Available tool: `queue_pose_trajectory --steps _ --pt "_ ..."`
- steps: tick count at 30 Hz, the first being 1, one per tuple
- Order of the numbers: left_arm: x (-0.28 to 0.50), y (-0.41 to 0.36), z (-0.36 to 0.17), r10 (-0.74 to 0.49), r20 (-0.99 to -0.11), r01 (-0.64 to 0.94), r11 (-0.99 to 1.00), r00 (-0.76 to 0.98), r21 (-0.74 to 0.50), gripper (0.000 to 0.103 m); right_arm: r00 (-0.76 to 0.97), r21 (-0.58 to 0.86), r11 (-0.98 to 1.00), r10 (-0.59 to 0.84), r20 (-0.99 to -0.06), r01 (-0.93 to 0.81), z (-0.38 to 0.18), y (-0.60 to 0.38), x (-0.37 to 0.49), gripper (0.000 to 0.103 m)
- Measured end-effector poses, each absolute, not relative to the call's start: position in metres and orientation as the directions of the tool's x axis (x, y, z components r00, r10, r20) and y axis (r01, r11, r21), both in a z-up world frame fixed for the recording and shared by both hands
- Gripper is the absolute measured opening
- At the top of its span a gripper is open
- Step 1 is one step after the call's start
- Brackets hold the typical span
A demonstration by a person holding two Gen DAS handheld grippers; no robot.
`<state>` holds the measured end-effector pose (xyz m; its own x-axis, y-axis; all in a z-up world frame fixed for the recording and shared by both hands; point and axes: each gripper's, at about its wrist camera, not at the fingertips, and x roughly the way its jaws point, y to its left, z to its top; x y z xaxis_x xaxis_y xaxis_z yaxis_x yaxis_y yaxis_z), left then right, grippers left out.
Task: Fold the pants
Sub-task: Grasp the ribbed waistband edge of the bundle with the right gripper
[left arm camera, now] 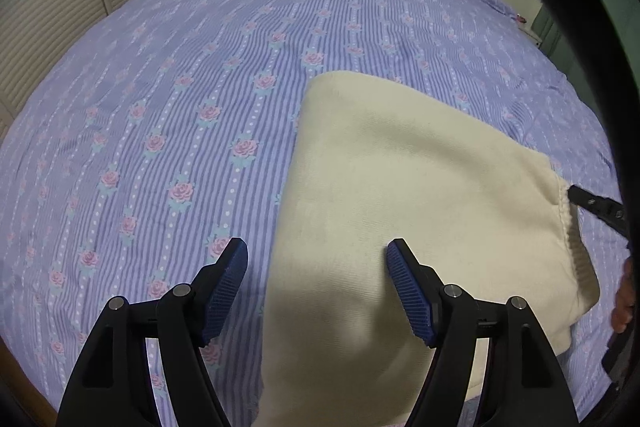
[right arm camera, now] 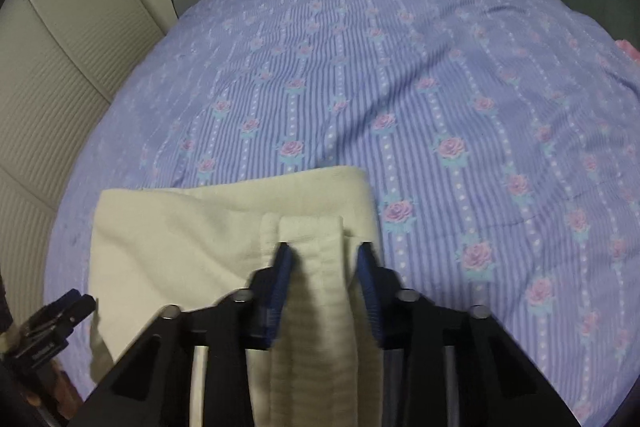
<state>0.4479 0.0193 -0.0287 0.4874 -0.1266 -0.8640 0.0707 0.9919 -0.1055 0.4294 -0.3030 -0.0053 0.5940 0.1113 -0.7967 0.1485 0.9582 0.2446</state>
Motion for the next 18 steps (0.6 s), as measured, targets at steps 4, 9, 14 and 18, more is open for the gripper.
queue_pose_trajectory --steps 4,9,14,18 --pt "0.448 0.016 -0.032 -0.127 -0.867 0.074 0.992 0.482 -0.104 0.071 0.624 0.282 0.948 0.129 -0.770 0.151 0.009 -0.308 0.419 0.006" --pt "0.450 0.011 -0.027 -0.130 -0.859 0.083 0.991 0.496 -0.102 0.071 0.624 0.238 0.945 0.048 -0.780 0.226 0.006 -0.319 0.418 0.000" --pt "0.450 0.004 -0.025 -0.124 -0.856 0.104 0.991 0.503 -0.082 0.071 0.601 0.261 0.936 0.069 -0.796 0.237 -0.003 -0.328 0.413 0.001" --pt "0.448 0.000 -0.018 -0.108 -0.842 0.120 0.991 0.529 -0.052 0.071 0.631 0.359 0.911 0.158 -0.759 0.203 0.005 -0.325 0.398 0.076"
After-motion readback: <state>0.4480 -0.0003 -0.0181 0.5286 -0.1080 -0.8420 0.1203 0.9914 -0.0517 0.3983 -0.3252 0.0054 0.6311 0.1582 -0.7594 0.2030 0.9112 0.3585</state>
